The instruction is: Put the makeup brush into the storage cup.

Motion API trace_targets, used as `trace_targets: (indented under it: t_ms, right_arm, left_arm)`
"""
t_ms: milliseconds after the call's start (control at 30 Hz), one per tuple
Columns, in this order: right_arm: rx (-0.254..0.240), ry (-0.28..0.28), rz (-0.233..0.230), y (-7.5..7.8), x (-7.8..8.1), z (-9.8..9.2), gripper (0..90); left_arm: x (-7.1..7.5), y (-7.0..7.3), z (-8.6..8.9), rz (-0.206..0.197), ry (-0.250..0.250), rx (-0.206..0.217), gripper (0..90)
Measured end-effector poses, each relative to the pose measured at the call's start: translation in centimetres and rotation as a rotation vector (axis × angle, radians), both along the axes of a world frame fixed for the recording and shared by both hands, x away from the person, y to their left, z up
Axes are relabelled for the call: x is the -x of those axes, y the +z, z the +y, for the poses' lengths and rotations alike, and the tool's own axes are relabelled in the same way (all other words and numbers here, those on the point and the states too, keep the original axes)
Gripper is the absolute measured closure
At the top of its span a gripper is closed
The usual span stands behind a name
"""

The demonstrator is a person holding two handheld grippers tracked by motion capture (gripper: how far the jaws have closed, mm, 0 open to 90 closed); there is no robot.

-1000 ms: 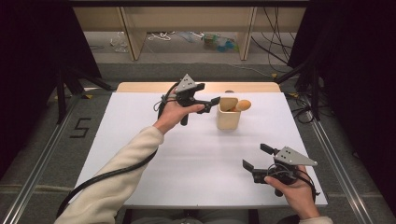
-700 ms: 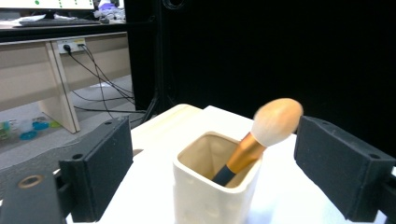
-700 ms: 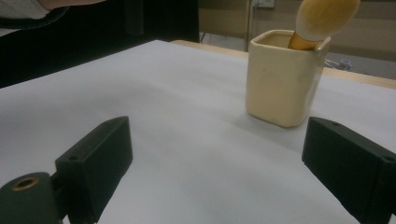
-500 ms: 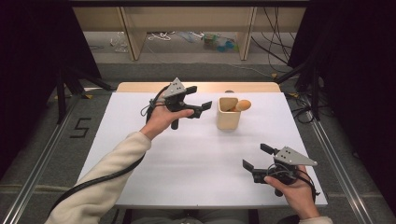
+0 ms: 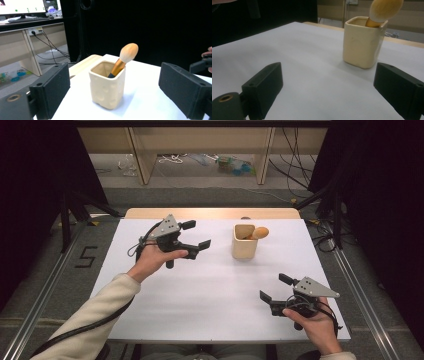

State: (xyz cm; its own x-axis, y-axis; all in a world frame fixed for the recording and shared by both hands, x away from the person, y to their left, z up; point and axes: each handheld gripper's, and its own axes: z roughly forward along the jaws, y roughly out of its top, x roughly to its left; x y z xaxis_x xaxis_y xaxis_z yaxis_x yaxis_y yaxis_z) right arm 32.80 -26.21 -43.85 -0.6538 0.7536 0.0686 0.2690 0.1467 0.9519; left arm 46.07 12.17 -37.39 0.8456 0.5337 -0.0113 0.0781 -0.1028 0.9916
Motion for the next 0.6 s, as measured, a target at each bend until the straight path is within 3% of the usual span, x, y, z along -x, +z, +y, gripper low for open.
trace_targets:
  t_ms: [133, 367, 600]
  right_arm:
    - [0.0, -0.001, -0.002, 0.0, 0.0, 0.0, 9.7]
    - [-0.025, -0.003, -0.022, 0.0, -0.2, -0.2, 9.6]
    - [-0.003, -0.008, -0.022, 0.3, -0.1, -0.4, 9.7]
  left_arm:
    - [1.1, 0.0, 1.6, -0.014, 0.007, 0.009, 9.9]
    - [3.2, -0.6, 4.3, -0.004, 0.033, 0.039, 9.9]
    - [5.3, -1.4, 6.6, 0.0, 0.053, 0.053, 10.0]
